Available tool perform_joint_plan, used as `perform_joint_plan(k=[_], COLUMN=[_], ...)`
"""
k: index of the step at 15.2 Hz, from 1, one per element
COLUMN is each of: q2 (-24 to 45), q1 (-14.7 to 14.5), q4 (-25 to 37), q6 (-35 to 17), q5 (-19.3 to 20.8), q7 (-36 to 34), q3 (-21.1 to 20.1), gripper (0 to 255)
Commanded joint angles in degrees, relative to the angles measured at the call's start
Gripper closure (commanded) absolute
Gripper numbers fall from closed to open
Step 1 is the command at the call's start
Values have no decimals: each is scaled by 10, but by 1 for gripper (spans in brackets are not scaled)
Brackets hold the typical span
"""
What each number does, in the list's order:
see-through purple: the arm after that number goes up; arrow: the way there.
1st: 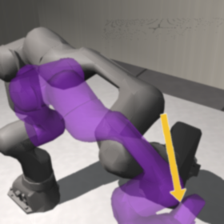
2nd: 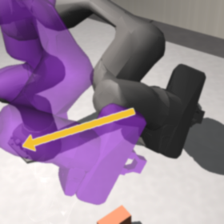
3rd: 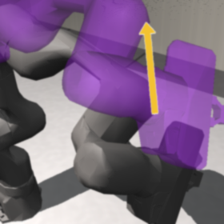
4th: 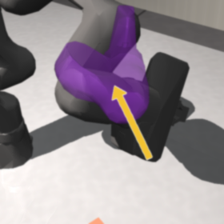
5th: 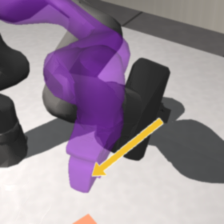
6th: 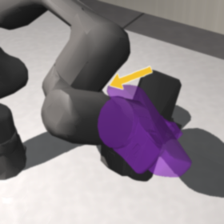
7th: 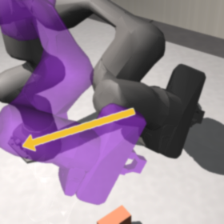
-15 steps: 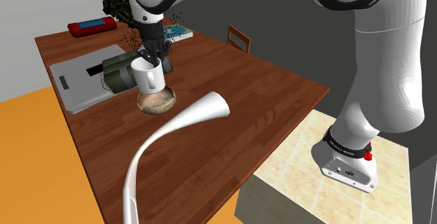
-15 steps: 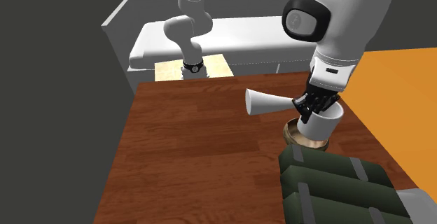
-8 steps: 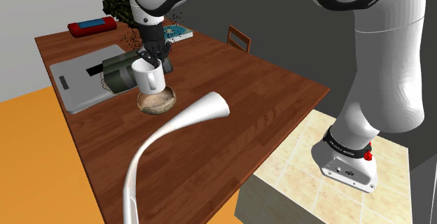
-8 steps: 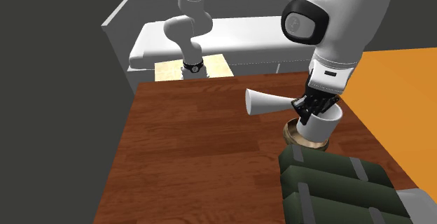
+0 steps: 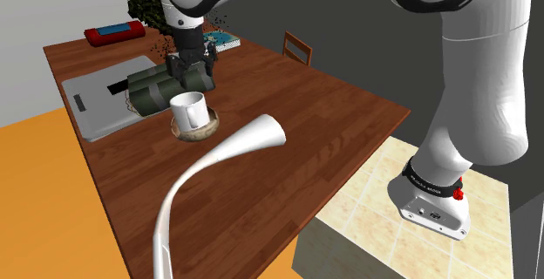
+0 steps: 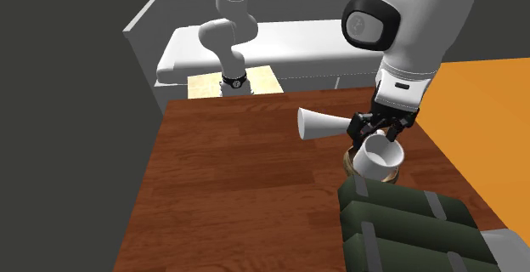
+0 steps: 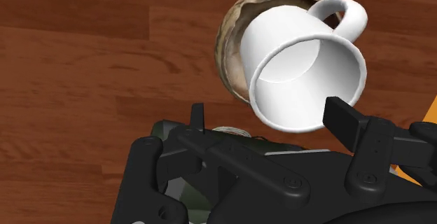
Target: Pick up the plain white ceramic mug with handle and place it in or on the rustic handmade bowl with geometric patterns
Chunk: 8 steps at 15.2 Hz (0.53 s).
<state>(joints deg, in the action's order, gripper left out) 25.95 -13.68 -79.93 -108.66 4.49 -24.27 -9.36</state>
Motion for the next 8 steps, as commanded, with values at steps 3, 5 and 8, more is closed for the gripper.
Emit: perform_joint_plan(k=[3, 5, 8], q2=[-6, -6, -6], q1=[-2, -2, -2], q4=[55, 55, 56], q6=[61, 61, 61], q5=[-2, -2, -2], q7=[2, 2, 2], q3=[-1, -1, -1], gripper=[0, 0, 0])
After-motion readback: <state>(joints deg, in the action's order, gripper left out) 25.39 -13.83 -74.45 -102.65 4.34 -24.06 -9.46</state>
